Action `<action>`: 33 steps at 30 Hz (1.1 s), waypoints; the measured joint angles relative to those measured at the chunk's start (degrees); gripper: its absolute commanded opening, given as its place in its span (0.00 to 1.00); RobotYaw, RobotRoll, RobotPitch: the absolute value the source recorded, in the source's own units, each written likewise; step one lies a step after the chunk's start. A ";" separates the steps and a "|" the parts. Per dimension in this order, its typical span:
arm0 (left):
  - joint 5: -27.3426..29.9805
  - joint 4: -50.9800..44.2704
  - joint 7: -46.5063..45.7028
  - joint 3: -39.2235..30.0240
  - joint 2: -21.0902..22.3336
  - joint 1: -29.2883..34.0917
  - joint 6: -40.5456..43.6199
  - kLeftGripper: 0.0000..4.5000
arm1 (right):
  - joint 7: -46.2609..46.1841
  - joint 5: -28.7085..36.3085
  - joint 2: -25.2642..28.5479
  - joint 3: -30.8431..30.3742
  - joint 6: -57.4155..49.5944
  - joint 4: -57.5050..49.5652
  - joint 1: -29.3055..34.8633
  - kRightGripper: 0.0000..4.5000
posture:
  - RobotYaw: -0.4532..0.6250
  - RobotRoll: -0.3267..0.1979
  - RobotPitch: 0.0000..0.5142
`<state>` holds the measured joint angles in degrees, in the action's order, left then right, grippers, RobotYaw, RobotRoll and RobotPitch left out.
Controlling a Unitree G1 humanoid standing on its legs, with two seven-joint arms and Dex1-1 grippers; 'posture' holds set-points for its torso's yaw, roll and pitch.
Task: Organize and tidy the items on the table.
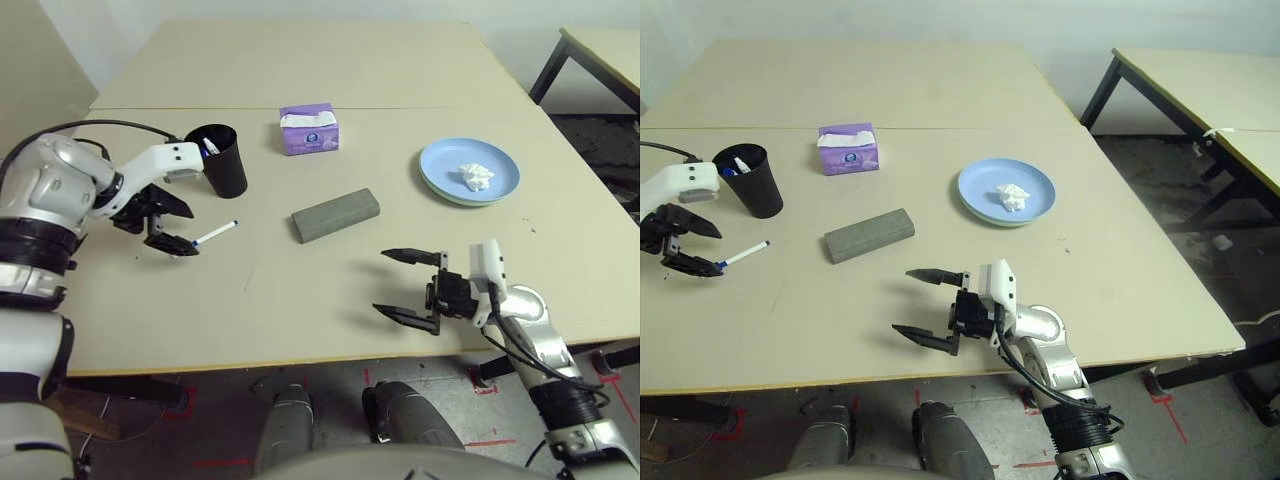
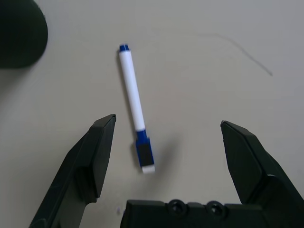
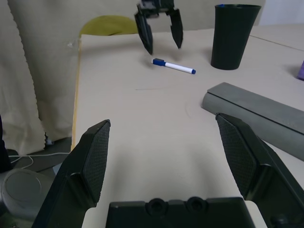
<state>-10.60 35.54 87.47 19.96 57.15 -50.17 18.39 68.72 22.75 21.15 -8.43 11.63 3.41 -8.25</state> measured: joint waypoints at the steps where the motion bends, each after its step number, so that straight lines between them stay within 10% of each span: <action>1: -0.15 0.73 -0.80 -0.04 -0.52 0.05 -0.18 0.99 | -0.09 0.00 0.00 -0.06 0.00 -0.14 0.00 1.00 | 0.30 0.62 0.21; 33: -2.76 10.97 -10.13 -2.65 -5.49 2.18 -8.71 0.99 | -2.73 -0.68 0.27 -1.67 -1.89 -2.86 0.73 1.00 | 0.30 0.62 0.21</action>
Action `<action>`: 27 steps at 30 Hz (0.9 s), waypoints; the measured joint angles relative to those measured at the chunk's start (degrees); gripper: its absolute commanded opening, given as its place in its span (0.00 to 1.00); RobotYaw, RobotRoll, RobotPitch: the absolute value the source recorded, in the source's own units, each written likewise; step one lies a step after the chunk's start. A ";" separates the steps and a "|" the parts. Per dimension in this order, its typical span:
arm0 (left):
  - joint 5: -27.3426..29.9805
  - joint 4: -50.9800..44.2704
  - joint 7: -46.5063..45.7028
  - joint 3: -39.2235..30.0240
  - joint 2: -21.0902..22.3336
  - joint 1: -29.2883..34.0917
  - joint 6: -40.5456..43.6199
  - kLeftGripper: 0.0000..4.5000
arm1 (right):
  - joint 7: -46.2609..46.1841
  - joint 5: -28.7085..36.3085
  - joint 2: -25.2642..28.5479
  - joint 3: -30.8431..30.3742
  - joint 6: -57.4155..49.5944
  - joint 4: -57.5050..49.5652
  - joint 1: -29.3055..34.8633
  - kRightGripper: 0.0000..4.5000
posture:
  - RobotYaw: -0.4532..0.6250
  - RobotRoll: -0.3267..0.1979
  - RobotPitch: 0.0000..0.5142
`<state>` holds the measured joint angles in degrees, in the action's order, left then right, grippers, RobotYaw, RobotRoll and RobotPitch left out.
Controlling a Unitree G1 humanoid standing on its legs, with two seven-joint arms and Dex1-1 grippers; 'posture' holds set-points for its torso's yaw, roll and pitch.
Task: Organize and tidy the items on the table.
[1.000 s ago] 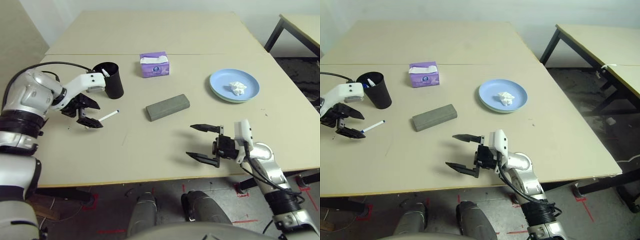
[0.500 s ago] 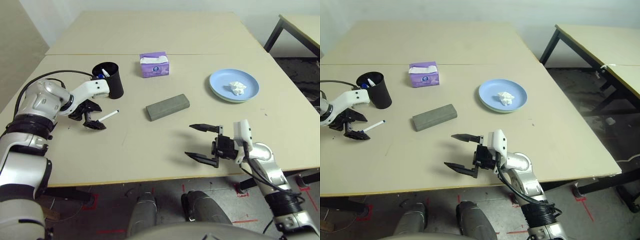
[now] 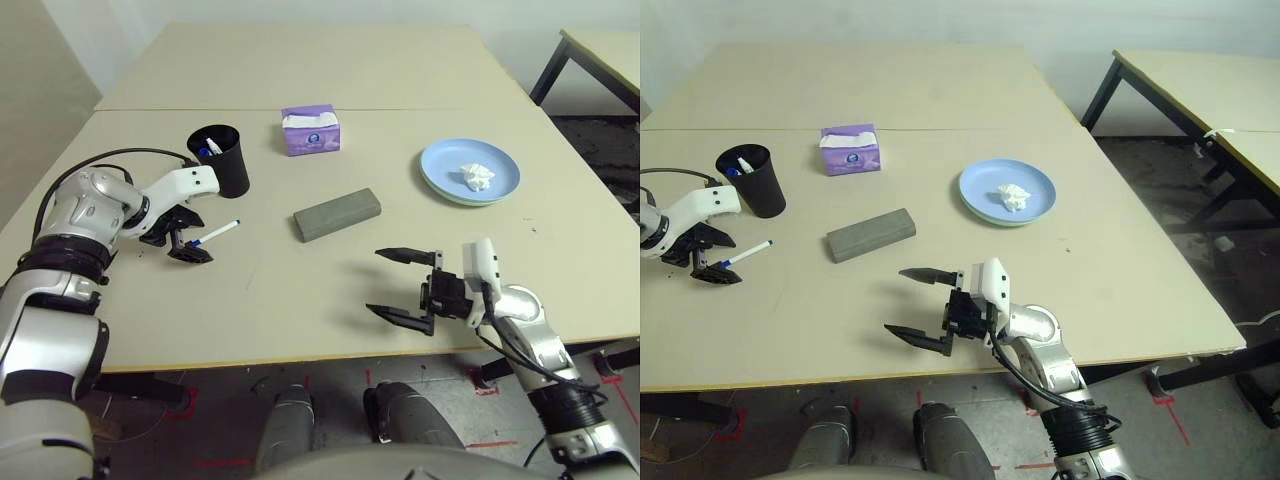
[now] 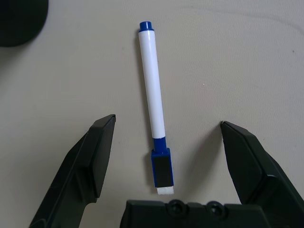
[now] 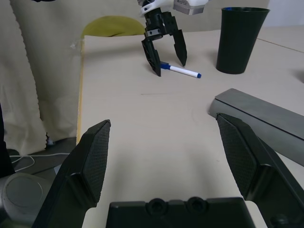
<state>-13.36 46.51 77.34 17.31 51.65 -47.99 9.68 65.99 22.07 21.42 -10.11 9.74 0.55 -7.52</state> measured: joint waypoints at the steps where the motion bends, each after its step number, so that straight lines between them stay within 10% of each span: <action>1: 0.00 0.32 -0.35 -0.17 -0.19 0.01 -0.35 0.99 | 0.00 -0.03 0.00 -0.03 0.00 0.00 0.06 1.00 | 0.30 0.62 0.21; 5: -0.05 1.09 -1.14 -0.46 -0.70 0.02 -1.41 0.87 | 0.01 -0.09 0.06 -0.03 0.00 0.00 0.30 1.00 | 0.30 0.62 0.21; 17: 0.46 1.30 -0.92 -0.79 -1.26 0.88 -2.30 0.03 | -0.03 -0.02 0.00 -0.03 -0.01 0.00 0.39 1.00 | 0.30 0.62 0.21; 27: 6.49 -4.54 3.54 -5.75 1.76 6.23 -3.56 0.00 | -4.41 2.05 -1.37 2.88 -1.99 0.25 -0.31 1.00 | 0.31 0.62 0.20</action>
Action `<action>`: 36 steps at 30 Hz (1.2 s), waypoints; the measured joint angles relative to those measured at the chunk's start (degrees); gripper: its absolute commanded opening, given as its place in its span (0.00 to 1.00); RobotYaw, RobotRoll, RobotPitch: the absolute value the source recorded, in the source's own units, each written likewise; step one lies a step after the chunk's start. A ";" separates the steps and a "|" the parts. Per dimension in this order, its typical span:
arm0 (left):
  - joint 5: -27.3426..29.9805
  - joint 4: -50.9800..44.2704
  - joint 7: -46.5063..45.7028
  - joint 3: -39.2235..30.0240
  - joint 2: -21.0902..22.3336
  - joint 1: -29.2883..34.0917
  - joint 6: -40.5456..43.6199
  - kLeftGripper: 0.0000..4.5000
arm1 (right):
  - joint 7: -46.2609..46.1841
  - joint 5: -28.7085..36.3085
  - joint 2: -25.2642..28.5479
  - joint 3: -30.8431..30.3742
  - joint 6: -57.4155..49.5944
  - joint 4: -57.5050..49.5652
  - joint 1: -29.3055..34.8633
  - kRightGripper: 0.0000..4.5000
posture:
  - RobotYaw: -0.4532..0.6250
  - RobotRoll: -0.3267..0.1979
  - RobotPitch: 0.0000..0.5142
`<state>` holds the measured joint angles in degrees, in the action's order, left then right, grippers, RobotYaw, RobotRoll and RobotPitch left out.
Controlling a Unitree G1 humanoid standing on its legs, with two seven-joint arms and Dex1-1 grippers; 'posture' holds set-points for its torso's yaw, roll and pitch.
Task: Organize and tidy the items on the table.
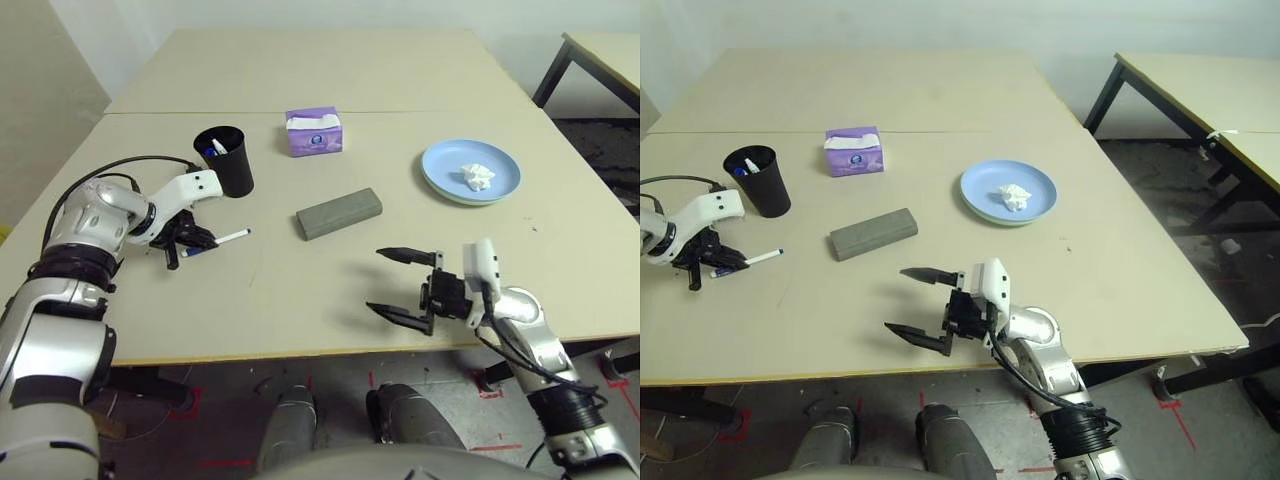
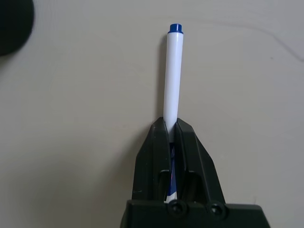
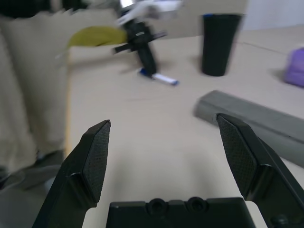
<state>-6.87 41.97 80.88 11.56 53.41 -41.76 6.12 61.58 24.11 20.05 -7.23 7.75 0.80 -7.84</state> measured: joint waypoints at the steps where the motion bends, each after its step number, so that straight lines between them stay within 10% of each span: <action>1: 1.99 -1.61 1.07 -1.66 0.30 1.27 -0.24 0.00 | -0.86 0.25 -0.28 0.55 -0.44 0.04 -0.15 1.00 | 0.31 0.62 0.19; 10: 21.16 -21.56 2.18 -17.97 0.53 15.28 5.76 0.00 | -5.03 1.79 -1.84 2.71 -3.38 -0.02 -0.11 1.00 | 0.35 0.62 0.20; 18: 36.10 -35.68 -15.77 -35.60 -7.68 19.93 14.75 0.00 | -5.12 1.80 -1.96 2.69 -3.65 0.52 -0.22 1.00 | 0.39 0.62 0.19; 36: 31.80 -32.28 -45.16 -35.55 -16.29 8.71 10.40 0.00 | -4.80 0.75 -1.44 2.52 -3.66 1.95 -0.57 1.00 | 0.38 0.62 0.20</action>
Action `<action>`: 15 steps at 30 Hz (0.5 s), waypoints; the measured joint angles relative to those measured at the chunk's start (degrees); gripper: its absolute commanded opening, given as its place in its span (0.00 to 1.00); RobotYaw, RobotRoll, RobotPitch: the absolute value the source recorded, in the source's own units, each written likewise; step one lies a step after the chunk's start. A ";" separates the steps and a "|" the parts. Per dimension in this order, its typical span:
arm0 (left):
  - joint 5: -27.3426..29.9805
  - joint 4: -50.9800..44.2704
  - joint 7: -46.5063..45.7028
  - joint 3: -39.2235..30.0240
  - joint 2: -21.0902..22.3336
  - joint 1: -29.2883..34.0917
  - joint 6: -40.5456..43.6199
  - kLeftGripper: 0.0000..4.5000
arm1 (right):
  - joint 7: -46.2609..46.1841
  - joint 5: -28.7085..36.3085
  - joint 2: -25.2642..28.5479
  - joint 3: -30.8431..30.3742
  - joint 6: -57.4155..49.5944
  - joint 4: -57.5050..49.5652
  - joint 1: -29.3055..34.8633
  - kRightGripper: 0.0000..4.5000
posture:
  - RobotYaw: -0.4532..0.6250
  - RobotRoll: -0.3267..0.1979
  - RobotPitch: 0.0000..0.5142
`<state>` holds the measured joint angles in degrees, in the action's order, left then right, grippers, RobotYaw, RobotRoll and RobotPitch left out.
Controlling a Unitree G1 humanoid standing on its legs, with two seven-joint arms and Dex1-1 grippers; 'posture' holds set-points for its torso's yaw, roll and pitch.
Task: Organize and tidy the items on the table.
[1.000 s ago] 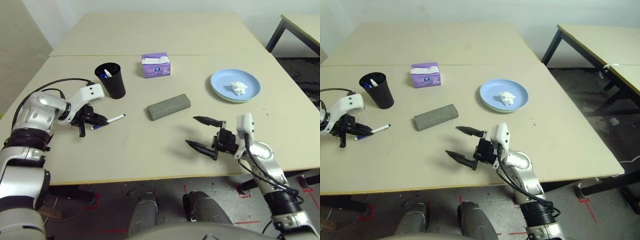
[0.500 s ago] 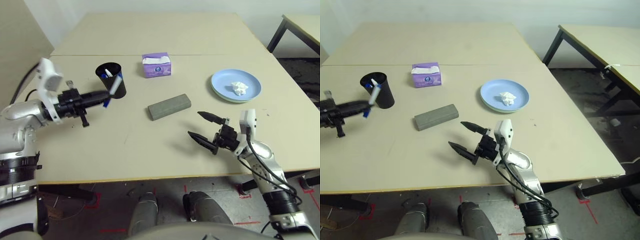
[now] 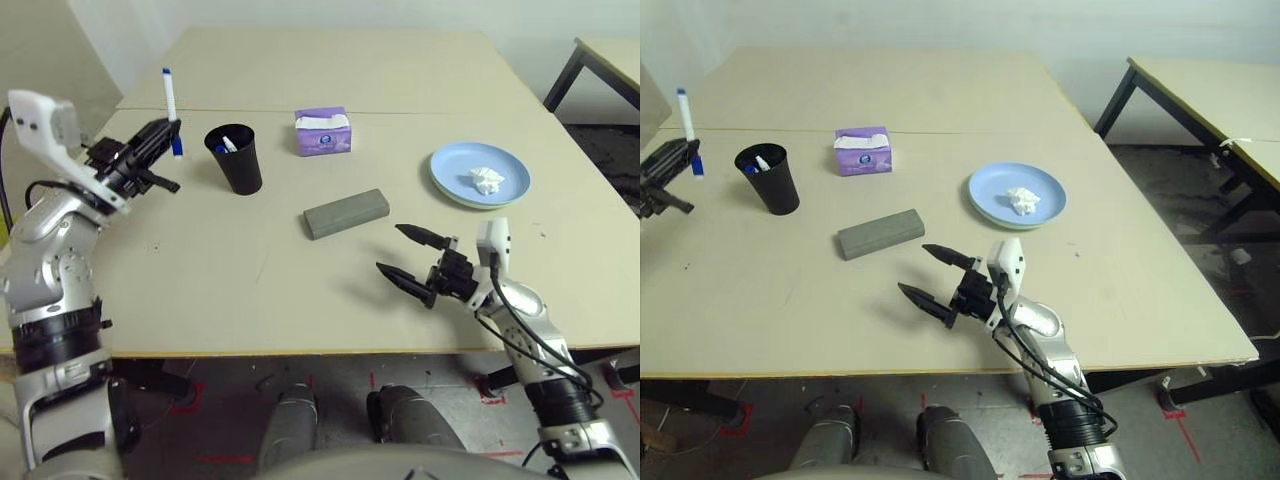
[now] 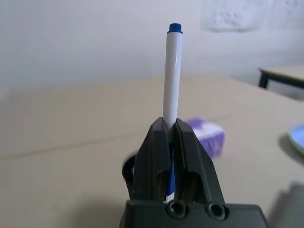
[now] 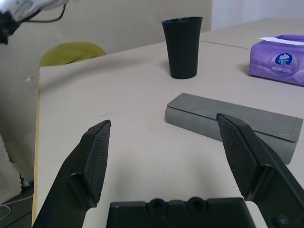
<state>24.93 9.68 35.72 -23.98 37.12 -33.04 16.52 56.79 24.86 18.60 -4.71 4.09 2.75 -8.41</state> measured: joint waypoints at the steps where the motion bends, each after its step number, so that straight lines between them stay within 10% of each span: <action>1: -0.63 1.65 -0.46 0.61 -0.20 -1.40 -0.74 0.00 | 0.01 -0.13 0.02 -0.01 0.07 0.03 0.09 1.00 | 0.38 0.62 0.20; 15: -7.11 28.63 -0.01 6.23 -0.78 -14.14 -15.41 0.00 | 0.07 -0.82 0.07 -0.26 0.80 -0.05 2.01 1.00 | 0.35 0.62 0.21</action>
<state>17.82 38.31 35.71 -17.75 36.34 -47.18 1.11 56.85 24.05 18.67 -4.97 4.89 2.70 -6.40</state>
